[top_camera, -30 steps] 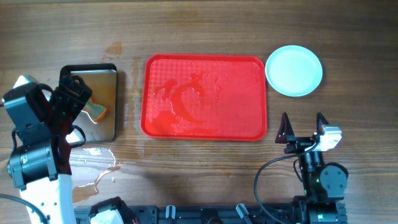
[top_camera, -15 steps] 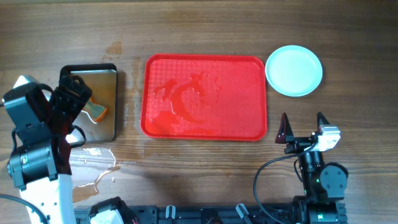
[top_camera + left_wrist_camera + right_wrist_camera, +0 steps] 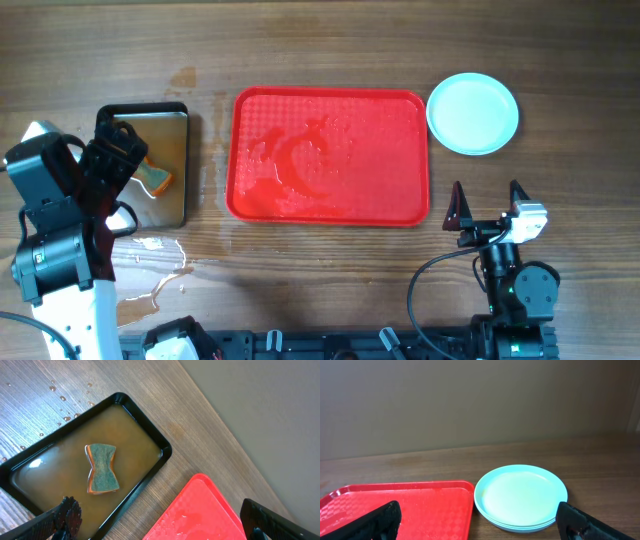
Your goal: Clean dirty plates on tray and stack at the side
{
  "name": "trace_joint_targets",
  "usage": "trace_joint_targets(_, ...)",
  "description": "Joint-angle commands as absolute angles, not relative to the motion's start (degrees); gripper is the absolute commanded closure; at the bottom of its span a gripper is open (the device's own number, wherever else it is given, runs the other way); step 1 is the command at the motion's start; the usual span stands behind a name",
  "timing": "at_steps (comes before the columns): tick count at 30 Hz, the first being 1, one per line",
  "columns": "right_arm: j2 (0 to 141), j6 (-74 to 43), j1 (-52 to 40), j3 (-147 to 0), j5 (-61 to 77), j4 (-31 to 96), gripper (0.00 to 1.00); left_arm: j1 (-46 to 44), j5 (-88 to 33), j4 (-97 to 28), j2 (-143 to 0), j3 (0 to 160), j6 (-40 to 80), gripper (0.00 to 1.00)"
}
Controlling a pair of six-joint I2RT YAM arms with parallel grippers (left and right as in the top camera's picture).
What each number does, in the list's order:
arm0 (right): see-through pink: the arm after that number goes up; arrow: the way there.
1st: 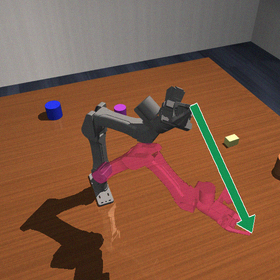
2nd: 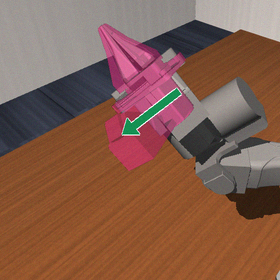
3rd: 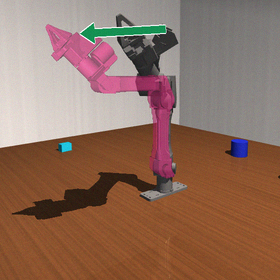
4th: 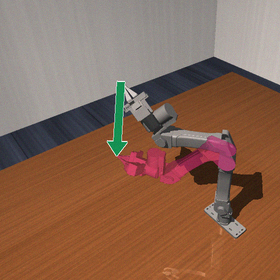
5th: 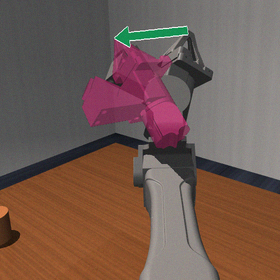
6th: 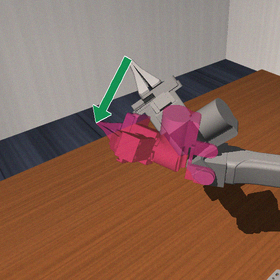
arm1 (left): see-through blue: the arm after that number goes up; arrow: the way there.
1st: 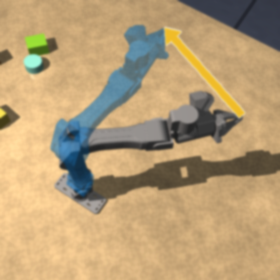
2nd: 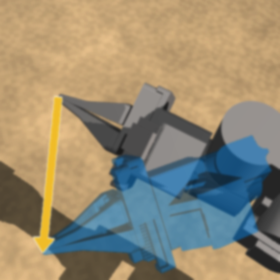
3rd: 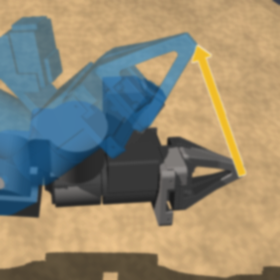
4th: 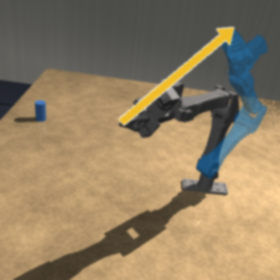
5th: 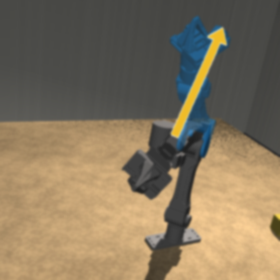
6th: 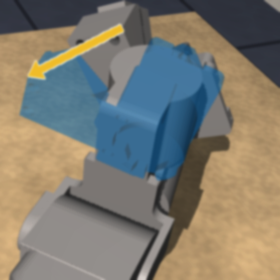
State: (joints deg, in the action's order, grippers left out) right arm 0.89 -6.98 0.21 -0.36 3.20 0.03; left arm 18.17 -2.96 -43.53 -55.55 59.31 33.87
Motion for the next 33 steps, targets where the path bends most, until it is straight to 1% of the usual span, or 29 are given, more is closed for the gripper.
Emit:
trace_joint_targets(1, 0.2, -6.1, 0.5, -0.3, 3.7, -0.1, 0.00, 18.4, -3.6, -43.4, -55.7, 59.3, 33.9, 0.00)
trace_joint_targets(8, 0.2, -6.1, 0.5, -0.3, 3.7, -0.1, 0.00, 18.4, -3.6, -44.0, -55.7, 59.3, 33.2, 0.00)
trace_joint_targets(11, 0.2, -6.1, 0.5, -0.3, 3.7, -0.1, 0.00, 18.4, -3.4, -50.5, -55.6, 59.3, 33.3, 0.00)
trace_joint_targets(14, 0.2, -6.1, 0.5, -0.3, 3.7, -0.1, 0.00, 17.7, -3.4, -53.3, -55.5, 58.1, 33.2, 0.00)
trace_joint_targets(16, 0.2, -6.1, 0.5, -0.3, 3.7, -0.1, 0.00, 16.4, -3.4, -52.7, -54.5, 55.8, 31.0, 0.00)
trace_joint_targets(18, 0.2, -6.1, 0.5, -0.3, 3.7, -0.1, 0.00, 14.2, -3.4, -50.7, -53.1, 52.4, 26.0, 0.00)
trace_joint_targets(21, 0.2, -6.1, 0.5, -0.3, 3.7, -0.1, 0.00, 10.9, -3.5, -43.5, -50.0, 44.6, 19.7, 0.00)
trace_joint_targets(23, 0.2, -6.1, 0.5, -0.3, 3.7, -0.1, 0.00, 9.6, -3.9, -38.1, -48.1, 39.5, 18.1, 0.00)
trace_joint_targets(26, 0.2, -6.1, 0.5, -0.3, 3.7, -0.1, 0.00, 8.6, -4.3, -28.7, -44.7, 30.9, 18.2, 0.00)
trace_joint_targets(29, 0.2, -6.1, 0.5, -0.3, 3.7, -0.1, 0.01, 8.3, -7.1, -17.6, -41.4, 21.6, 18.2, 0.00)
trace_joint_targets(33, 0.2, -6.1, 0.5, -0.3, 3.7, -0.1, 0.00, 8.4, -9.9, -6.2, -37.4, 11.5, 18.2, 0.00)
